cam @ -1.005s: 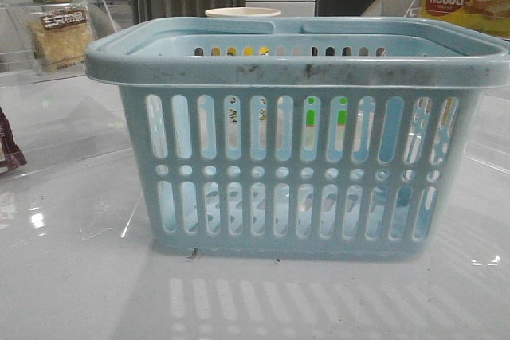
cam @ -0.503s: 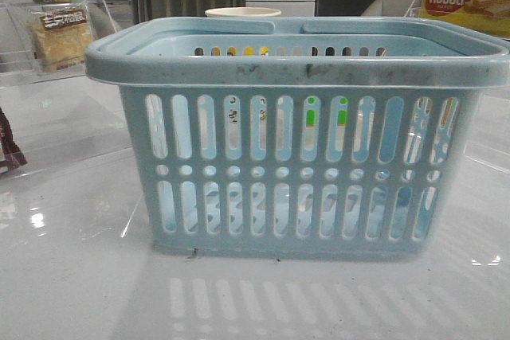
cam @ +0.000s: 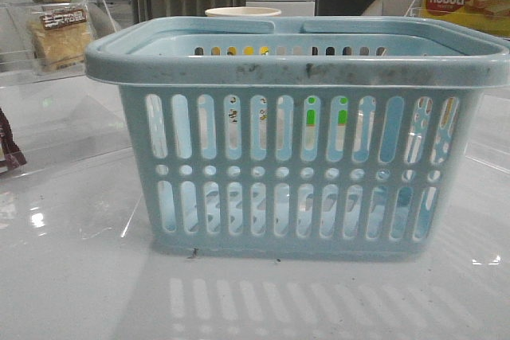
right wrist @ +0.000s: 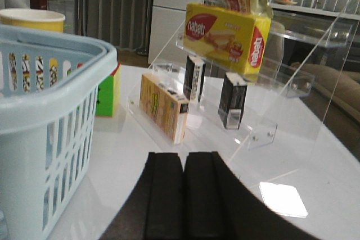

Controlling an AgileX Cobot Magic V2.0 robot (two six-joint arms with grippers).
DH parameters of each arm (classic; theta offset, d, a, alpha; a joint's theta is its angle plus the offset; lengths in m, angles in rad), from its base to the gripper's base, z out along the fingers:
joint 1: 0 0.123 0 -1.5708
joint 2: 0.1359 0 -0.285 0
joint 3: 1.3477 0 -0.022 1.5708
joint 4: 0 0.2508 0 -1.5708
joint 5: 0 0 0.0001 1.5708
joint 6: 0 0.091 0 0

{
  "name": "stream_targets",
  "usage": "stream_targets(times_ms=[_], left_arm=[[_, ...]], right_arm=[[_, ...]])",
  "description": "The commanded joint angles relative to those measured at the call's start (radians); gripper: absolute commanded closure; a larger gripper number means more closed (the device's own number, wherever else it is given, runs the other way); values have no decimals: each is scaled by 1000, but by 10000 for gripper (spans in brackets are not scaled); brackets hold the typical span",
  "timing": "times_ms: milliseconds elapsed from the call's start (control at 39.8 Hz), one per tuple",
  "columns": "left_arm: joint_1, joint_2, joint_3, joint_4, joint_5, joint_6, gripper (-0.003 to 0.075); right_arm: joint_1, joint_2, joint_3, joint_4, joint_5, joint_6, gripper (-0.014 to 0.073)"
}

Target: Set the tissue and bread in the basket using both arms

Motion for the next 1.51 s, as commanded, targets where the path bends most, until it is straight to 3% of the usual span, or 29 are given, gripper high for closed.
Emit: stream_targets(times_ms=[0,226,452,829,1181,1256,1407,1482], left_arm=[[-1,-5,-116,0,-107,-7,629],[-1,120,-363,0,31,-7,629],[-1,312,-555,0,256,-7,629],[-1,492,-583,0,513,-7,629],[-1,567,-576,-96,531,-9,599],[-1,576,-576,-95,537,-9,500],[-1,592,-576,-95,539,-9,234],[-1,592,-576,-95,539,-9,204]], right_arm=[[-2,-2,-126,-16,-69,-4,534],[-2,126,-408,-16,105,-4,534],[-2,304,-612,-16,302,-4,534],[-2,533,-640,-16,555,-4,534],[-2,605,-640,-17,599,-4,526],[-2,607,-640,-17,599,-4,449],[-2,608,-640,-19,599,-4,123],[-2,608,-640,-28,601,-4,21]])
